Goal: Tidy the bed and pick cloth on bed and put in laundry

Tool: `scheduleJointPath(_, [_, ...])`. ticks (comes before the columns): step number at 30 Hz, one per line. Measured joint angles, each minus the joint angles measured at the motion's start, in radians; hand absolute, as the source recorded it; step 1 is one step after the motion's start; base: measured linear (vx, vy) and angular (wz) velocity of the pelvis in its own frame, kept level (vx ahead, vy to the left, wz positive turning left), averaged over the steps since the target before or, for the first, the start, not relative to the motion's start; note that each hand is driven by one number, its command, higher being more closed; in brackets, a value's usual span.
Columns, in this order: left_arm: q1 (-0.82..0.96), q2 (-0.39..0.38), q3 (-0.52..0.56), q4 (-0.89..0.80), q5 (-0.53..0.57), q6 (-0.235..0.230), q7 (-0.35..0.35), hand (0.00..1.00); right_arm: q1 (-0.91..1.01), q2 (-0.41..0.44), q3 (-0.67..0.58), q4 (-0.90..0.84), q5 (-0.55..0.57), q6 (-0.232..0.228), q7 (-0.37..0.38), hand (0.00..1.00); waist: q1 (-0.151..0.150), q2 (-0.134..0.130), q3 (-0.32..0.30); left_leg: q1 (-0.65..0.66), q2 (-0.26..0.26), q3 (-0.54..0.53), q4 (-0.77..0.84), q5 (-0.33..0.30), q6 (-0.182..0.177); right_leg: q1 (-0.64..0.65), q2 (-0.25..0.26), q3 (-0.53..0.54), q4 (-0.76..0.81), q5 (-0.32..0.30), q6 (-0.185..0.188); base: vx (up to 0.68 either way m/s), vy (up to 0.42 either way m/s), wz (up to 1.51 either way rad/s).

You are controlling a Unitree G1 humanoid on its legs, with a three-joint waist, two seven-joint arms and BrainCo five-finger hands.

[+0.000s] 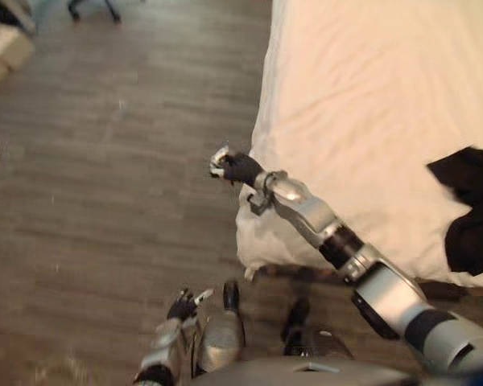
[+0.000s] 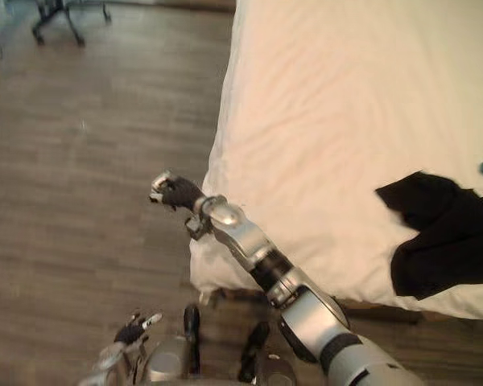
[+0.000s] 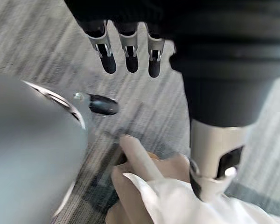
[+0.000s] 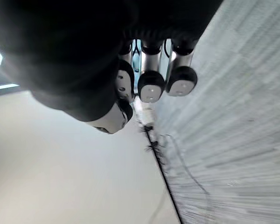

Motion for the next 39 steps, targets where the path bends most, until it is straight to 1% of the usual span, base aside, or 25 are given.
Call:
scheduleJointPath(1, [-0.024, 0.001, 0.002, -0.007, 0.0, 0.0, 0.003, 0.0, -0.038, 0.015, -0.001, 0.024, -0.005, -0.006, -0.023, 1.0, 0.012, -0.009, 0.021, -0.023, 0.001, -0.012, 0.002, 0.007, 0.0, -0.014, 0.004, -0.008, -0.008, 0.009, -0.003, -0.07, -0.029, 0.3])
scheduleJointPath(3, [-0.061, 0.001, 0.005, -0.014, 0.001, 0.006, 0.015, 0.0, -0.082, 0.021, -0.001, 0.03, -0.009, -0.013, -0.05, 1.0, 0.023, -0.013, 0.054, -0.046, 0.002, -0.031, 0.013, 0.011, 0.0, -0.018, 0.007, -0.025, -0.015, 0.013, -0.006, -0.07, -0.03, 0.32])
scheduleJointPath(4, [-0.096, 0.003, 0.012, -0.038, 0.002, 0.014, 0.03, 0.0, -0.142, 0.025, -0.004, 0.055, -0.01, -0.035, -0.093, 1.0, 0.031, -0.019, 0.082, -0.075, 0.004, -0.056, 0.017, 0.021, -0.001, -0.032, 0.01, -0.048, -0.016, 0.014, -0.007, -0.07, -0.029, 0.36])
scheduleJointPath(5, [-0.1, 0.003, 0.012, -0.045, 0.002, 0.015, 0.033, 0.0, -0.151, 0.025, -0.007, 0.056, -0.01, -0.038, -0.101, 1.0, 0.032, -0.02, 0.083, -0.083, 0.004, -0.062, 0.017, 0.023, -0.001, -0.038, 0.011, -0.053, -0.016, 0.015, -0.007, -0.07, -0.032, 0.44])
scheduleJointPath(7, [-0.157, 0.003, 0.017, -0.048, 0.002, 0.028, 0.04, 0.0, -0.209, 0.025, -0.075, 0.073, -0.006, -0.06, -0.171, 1.0, 0.049, -0.02, 0.088, -0.145, 0.005, -0.086, 0.014, 0.043, -0.002, -0.089, 0.014, -0.076, -0.016, 0.022, -0.015, -0.04, -0.016, 0.28])
scheduleJointPath(9, [-0.187, 0.006, 0.022, -0.047, 0.002, 0.039, 0.041, 0.0, -0.245, 0.02, -0.142, 0.092, 0.001, -0.077, -0.212, 1.0, 0.05, -0.021, 0.094, -0.183, 0.005, -0.098, 0.014, 0.054, 0.0, -0.121, 0.014, -0.086, -0.014, 0.026, -0.018, -0.04, -0.007, 0.16])
scheduleJointPath(10, [-0.198, 0.004, 0.022, -0.047, 0.002, 0.043, 0.041, 0.0, -0.252, 0.019, -0.164, 0.093, 0.003, -0.079, -0.223, 1.0, 0.051, -0.019, 0.097, -0.193, 0.006, -0.1, 0.014, 0.057, 0.001, -0.13, 0.013, -0.089, -0.012, 0.027, -0.018, -0.05, 0.0, 0.09])
scheduleJointPath(12, [-0.237, -0.004, 0.022, -0.044, 0.001, 0.056, 0.04, 0.0, -0.281, -0.015, -0.226, 0.119, 0.014, -0.09, -0.253, 1.0, 0.049, -0.009, 0.113, -0.23, 0.004, -0.099, 0.015, 0.068, 0.007, -0.176, 0.003, -0.089, 0.006, 0.031, -0.016, -0.05, 0.026, 0.0])
scheduleJointPath(13, [-0.248, -0.009, 0.021, -0.044, 0.002, 0.057, 0.04, 0.0, -0.287, -0.022, -0.239, 0.129, 0.017, -0.09, -0.259, 1.0, 0.049, -0.003, 0.119, -0.239, 0.002, -0.098, 0.015, 0.07, 0.009, -0.186, 0.0, -0.088, 0.011, 0.032, -0.016, -0.07, 0.058, -0.05])
scheduleJointPath(15, [-0.288, -0.028, 0.018, -0.044, 0.003, 0.056, 0.039, 0.0, -0.287, -0.068, -0.276, 0.156, 0.031, -0.089, -0.281, 1.0, 0.048, 0.015, 0.133, -0.273, -0.001, -0.087, 0.015, 0.078, 0.015, -0.236, -0.012, -0.079, 0.036, 0.033, -0.015, -0.07, 0.064, -0.1])
scheduleJointPath(17, [-0.307, -0.042, 0.017, -0.043, 0.004, 0.056, 0.04, 0.0, -0.287, -0.091, -0.286, 0.182, 0.039, -0.086, -0.295, 1.0, 0.044, 0.023, 0.14, -0.296, -0.002, -0.067, 0.014, 0.083, 0.018, -0.272, -0.019, -0.068, 0.047, 0.038, -0.015, -0.03, 0.046, -0.24])
scheduleJointPath(18, [-0.323, -0.051, 0.009, -0.043, 0.003, 0.056, 0.04, 0.0, -0.286, -0.108, -0.289, 0.199, 0.054, -0.084, -0.299, 1.0, 0.04, 0.037, 0.151, -0.303, -0.003, -0.058, 0.014, 0.085, 0.02, -0.289, -0.023, -0.056, 0.055, 0.041, -0.015, -0.03, 0.038, -0.28])
scheduleJointPath(20, [-0.346, -0.069, 0.0, -0.043, 0.001, 0.056, 0.042, 0.0, -0.284, -0.112, -0.304, 0.231, 0.082, -0.078, -0.301, 1.0, 0.032, 0.056, 0.161, -0.32, -0.005, -0.04, 0.014, 0.087, 0.022, -0.322, -0.029, -0.039, 0.066, 0.045, -0.015, -0.05, 0.031, -0.3])
scheduleJointPath(21, [-0.365, -0.08, 0.001, -0.043, 0.0, 0.056, 0.044, 0.0, -0.284, -0.111, -0.302, 0.238, 0.082, -0.076, -0.298, 1.0, 0.023, 0.062, 0.163, -0.334, -0.006, -0.03, 0.011, 0.091, 0.02, -0.35, -0.033, -0.025, 0.076, 0.047, -0.016, -0.04, 0.026, -0.33])
scheduleJointPath(23, [-0.396, -0.094, 0.0, -0.043, -0.006, 0.058, 0.05, 0.0, -0.288, -0.097, -0.294, 0.23, 0.081, -0.074, -0.285, 1.0, 0.016, 0.064, 0.162, -0.353, -0.008, -0.013, 0.009, 0.101, 0.011, -0.387, -0.041, -0.008, 0.092, 0.047, -0.017, -0.02, -0.003, -0.27])
scheduleJointPath(24, [-0.417, -0.105, 0.0, -0.045, -0.031, 0.058, 0.06, 0.0, -0.285, -0.087, -0.276, 0.229, 0.083, -0.064, -0.279, 1.0, 0.01, 0.065, 0.162, -0.358, -0.009, -0.012, 0.009, 0.105, 0.005, -0.399, -0.045, 0.001, 0.099, 0.047, -0.017, 0.0, -0.018, -0.17])
scheduleJointPath(27, [-0.441, -0.125, 0.001, -0.055, -0.041, 0.061, 0.065, 0.0, -0.273, -0.075, -0.254, 0.234, 0.12, -0.031, -0.269, 1.0, -0.009, 0.069, 0.161, -0.36, -0.011, -0.004, 0.009, 0.107, 0.003, -0.408, -0.05, 0.006, 0.11, 0.044, -0.017, 0.0, 0.007, -0.04])
scheduleJointPath(28, [-0.441, -0.136, 0.001, -0.075, -0.043, 0.075, 0.077, 0.0, -0.254, -0.046, -0.247, 0.241, 0.121, -0.017, -0.258, 1.0, -0.019, 0.07, 0.161, -0.359, -0.014, 0.013, 0.01, 0.107, 0.003, -0.419, -0.058, 0.014, 0.125, 0.038, -0.012, -0.01, 0.027, -0.09])
scheduleJointPath(29, [-0.441, -0.142, 0.002, -0.082, -0.049, 0.079, 0.082, 0.0, -0.239, -0.037, -0.234, 0.242, 0.121, -0.013, -0.248, 1.0, -0.021, 0.071, 0.16, -0.359, -0.017, 0.015, 0.01, 0.107, 0.003, -0.424, -0.061, 0.02, 0.132, 0.037, -0.012, -0.01, 0.032, -0.12])
scheduleJointPath(31, [-0.449, -0.166, 0.005, -0.084, -0.079, 0.095, 0.097, 0.0, -0.135, 0.004, -0.198, 0.283, 0.121, 0.009, -0.214, 1.0, -0.034, 0.08, 0.155, -0.355, -0.028, 0.042, 0.012, 0.107, 0.003, -0.433, -0.077, 0.036, 0.148, 0.035, -0.009, 0.0, 0.055, -0.12])
scheduleJointPath(34, [-0.459, -0.189, 0.006, -0.084, -0.11, 0.102, 0.125, 0.0, 0.017, 0.035, -0.19, 0.35, 0.117, 0.037, -0.187, 1.0, -0.046, 0.08, 0.155, -0.332, -0.039, 0.067, 0.012, 0.107, 0.003, -0.432, -0.092, 0.063, 0.166, 0.034, -0.006, -0.01, 0.052, -0.18])
scheduleJointPath(35, [-0.463, -0.191, 0.011, -0.084, -0.122, 0.101, 0.133, 0.0, 0.096, 0.042, -0.19, 0.376, 0.106, 0.044, -0.173, 1.0, -0.062, 0.08, 0.155, -0.322, -0.045, 0.069, 0.012, 0.107, 0.003, -0.43, -0.099, 0.073, 0.176, 0.033, -0.005, -0.03, 0.029, -0.18])
scheduleJointPath(36, [-0.462, -0.185, 0.003, -0.076, -0.128, 0.113, 0.152, 0.0, 0.165, 0.043, -0.201, 0.384, 0.099, 0.036, -0.168, 1.0, -0.081, 0.08, 0.155, -0.313, -0.05, 0.072, 0.012, 0.106, 0.003, -0.43, -0.105, 0.084, 0.184, 0.033, -0.003, -0.04, 0.028, -0.19])
scheduleJointPath(38, [-0.449, -0.195, 0.0, -0.059, -0.148, 0.117, 0.166, 0.0, 0.226, 0.036, -0.208, 0.399, 0.098, 0.032, -0.17, 1.0, -0.112, 0.08, 0.155, -0.294, -0.056, 0.091, 0.009, 0.104, 0.0, -0.43, -0.111, 0.106, 0.191, 0.036, 0.003, -0.07, 0.031, -0.3])
scheduleJointPath(39, [-0.448, -0.204, -0.002, -0.042, -0.16, 0.116, 0.17, 0.0, 0.266, 0.027, -0.224, 0.401, 0.098, 0.031, -0.17, 1.0, -0.12, 0.085, 0.152, -0.278, -0.056, 0.095, 0.004, 0.099, -0.005, -0.426, -0.111, 0.117, 0.196, 0.038, 0.004, -0.08, 0.021, -0.31])
